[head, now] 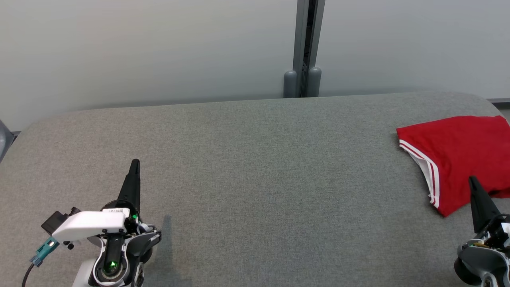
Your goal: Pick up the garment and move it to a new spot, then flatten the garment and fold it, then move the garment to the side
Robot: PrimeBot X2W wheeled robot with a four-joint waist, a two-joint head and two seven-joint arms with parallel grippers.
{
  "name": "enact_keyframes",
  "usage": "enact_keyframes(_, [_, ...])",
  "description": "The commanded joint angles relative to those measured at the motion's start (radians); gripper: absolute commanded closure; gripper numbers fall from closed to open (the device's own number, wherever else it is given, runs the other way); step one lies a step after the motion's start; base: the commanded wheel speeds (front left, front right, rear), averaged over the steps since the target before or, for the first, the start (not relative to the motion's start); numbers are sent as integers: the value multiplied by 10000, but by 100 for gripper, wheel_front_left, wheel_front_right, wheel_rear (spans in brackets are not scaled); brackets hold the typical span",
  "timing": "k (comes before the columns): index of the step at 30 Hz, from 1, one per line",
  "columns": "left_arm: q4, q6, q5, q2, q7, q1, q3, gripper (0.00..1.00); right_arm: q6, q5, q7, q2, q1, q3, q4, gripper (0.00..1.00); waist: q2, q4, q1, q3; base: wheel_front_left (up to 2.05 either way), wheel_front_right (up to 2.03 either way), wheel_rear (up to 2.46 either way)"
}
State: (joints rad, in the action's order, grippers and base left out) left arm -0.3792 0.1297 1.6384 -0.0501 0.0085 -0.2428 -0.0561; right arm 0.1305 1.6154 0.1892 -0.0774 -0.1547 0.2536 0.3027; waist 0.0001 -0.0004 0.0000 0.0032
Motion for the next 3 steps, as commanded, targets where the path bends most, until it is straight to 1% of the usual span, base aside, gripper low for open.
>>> enact_keyframes(1, [-7, 37, 20, -32, 15, -146, 40, 100, 4, -36, 75, -47, -73, 49, 6, 100, -1, 1, 0, 0, 0, 0, 0])
enact_keyframes(3, [-5, 37, 19, -32, 16, -145, 40, 100, 4, -35, 68, -44, -74, 52, 6, 100, -1, 1, 0, 0, 0, 0, 0])
